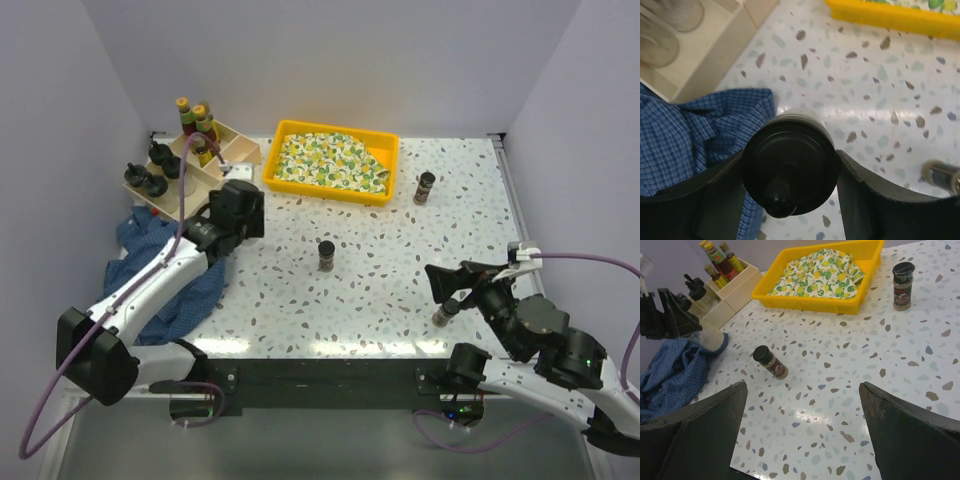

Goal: Organize the condiment bottles
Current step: Pick up the bottle from the center of the board, then place the bottle in the storage box.

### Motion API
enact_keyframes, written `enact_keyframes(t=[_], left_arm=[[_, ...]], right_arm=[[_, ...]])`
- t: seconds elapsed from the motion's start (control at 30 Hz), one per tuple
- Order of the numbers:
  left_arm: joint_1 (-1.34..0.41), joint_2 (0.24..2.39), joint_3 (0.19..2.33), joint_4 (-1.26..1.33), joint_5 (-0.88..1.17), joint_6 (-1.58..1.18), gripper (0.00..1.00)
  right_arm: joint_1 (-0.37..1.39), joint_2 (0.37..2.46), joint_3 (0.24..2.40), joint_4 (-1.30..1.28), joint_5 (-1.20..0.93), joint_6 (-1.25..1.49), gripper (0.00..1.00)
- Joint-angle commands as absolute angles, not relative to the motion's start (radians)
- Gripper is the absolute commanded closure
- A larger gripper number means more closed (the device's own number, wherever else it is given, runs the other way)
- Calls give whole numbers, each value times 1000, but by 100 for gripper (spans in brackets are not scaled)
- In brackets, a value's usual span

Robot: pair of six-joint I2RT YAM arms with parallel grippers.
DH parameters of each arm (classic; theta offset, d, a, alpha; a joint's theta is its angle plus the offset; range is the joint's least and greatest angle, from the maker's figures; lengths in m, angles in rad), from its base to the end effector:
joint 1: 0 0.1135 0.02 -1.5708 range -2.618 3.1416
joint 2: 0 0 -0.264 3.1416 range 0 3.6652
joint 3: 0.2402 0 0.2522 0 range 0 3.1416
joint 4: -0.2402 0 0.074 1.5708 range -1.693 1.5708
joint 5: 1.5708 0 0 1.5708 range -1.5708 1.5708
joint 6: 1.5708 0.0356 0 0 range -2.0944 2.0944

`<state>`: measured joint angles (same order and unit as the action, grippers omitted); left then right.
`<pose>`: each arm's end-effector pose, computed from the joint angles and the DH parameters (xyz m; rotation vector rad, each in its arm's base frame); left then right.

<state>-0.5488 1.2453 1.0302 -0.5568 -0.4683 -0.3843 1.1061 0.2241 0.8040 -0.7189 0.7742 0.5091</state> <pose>0.2332 -0.1237 0.2962 -0.0406 2.2427 0.0517 0.0371 0.0185 0.3428 0.0719 1.6990 0.5558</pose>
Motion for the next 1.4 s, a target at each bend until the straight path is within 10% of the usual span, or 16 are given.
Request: enact_keyframes(t=[0.0,0.63,1.37], left_arm=[[-333,1262,1143,-328,-445,-232,100],[81,1546,1308,-178,-298,-143,100],[91,1733,1298,-49,-253,-135,89]], right_arm=[[1111,209,799,-697,747,538,1],[1111,232,808,-666,663,564,1],[1111,273,841,-681,623,546,1]])
